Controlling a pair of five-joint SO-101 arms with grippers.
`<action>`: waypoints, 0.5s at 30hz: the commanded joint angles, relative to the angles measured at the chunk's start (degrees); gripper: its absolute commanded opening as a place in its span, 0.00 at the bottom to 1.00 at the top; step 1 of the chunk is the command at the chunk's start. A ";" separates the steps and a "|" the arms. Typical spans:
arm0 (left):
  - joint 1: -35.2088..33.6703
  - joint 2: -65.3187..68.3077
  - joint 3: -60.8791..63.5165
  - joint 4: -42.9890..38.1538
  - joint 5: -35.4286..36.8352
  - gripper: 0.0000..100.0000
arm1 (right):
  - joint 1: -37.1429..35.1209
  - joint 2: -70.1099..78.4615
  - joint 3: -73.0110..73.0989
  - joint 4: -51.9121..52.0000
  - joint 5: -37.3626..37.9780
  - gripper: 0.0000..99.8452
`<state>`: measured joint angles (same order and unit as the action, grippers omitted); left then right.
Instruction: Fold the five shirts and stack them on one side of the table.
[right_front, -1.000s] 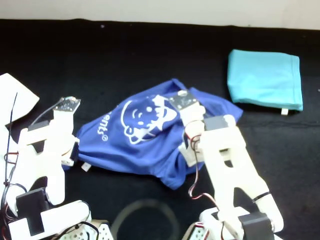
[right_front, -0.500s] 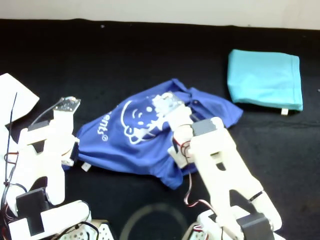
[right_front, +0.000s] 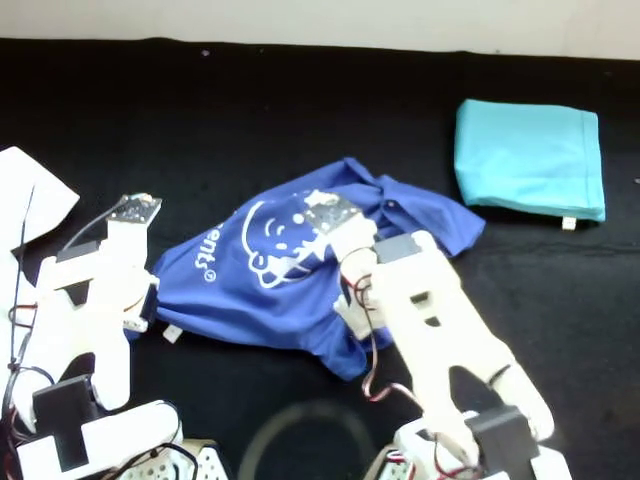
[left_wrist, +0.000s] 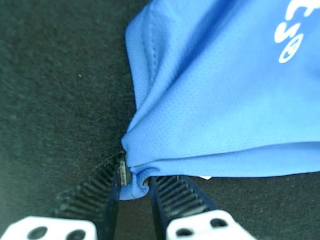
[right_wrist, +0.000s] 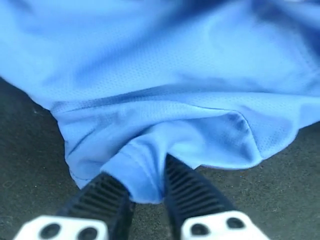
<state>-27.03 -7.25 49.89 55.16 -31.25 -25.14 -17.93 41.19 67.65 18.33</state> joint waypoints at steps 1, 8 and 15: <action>0.57 0.48 0.22 -0.62 0.26 0.01 | 3.03 -7.25 -3.21 1.98 -1.41 0.01; 1.80 0.04 -7.87 8.70 0.35 0.01 | 15.69 -22.29 -8.31 3.91 -1.32 0.01; 8.22 0.04 -31.78 35.96 0.35 0.01 | 24.31 -22.90 -11.74 2.42 -1.49 0.01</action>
<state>-21.32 -6.46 29.32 80.84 -31.25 -4.31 -39.65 32.75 71.08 17.45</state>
